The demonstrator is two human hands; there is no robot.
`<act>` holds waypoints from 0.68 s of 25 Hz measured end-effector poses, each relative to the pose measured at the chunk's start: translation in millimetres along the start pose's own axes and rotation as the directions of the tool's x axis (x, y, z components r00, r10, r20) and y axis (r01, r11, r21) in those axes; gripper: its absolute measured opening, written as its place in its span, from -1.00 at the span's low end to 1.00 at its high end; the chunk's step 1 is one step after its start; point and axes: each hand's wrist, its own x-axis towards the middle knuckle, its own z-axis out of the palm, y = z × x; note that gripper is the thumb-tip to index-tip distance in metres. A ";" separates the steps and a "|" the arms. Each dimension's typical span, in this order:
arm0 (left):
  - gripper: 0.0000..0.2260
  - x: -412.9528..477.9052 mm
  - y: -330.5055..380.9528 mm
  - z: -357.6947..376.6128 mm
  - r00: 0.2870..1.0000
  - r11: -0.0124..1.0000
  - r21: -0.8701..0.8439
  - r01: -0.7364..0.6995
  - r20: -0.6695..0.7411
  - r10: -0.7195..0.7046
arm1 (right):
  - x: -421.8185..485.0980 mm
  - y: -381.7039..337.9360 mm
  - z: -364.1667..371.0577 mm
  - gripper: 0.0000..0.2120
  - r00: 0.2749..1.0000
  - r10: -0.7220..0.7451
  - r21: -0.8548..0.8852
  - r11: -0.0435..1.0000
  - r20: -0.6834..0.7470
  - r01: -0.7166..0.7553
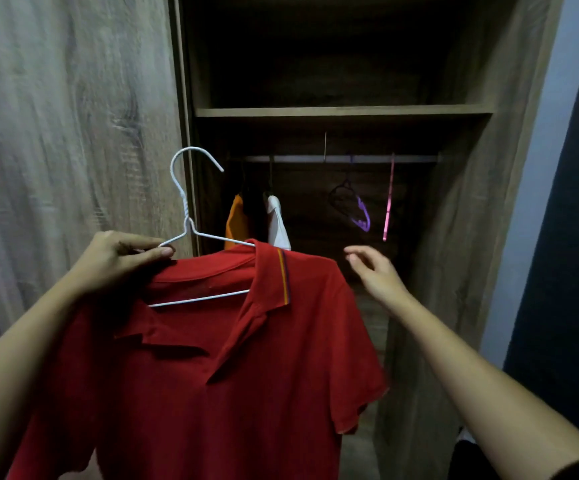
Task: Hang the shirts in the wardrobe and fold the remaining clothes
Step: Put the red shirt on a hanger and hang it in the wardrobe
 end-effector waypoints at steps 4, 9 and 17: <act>-0.83 13.6 6.1 30.9 0.997 0.998 0.039 0.046 0.057 -0.048 | -23.1 -28.2 35.2 -0.89 0.940 -0.328 -0.156 0.937 -0.094 0.312; -0.89 10.9 28.7 83.5 0.994 0.998 0.058 -0.029 0.110 0.023 | -55.6 -49.4 94.0 -0.77 0.939 0.097 0.175 0.971 0.329 -0.162; -0.85 -6.7 37.8 134.7 0.977 0.978 -0.178 0.106 0.204 -0.069 | -59.7 -61.8 76.4 -0.80 0.877 0.267 0.289 0.871 0.398 -0.397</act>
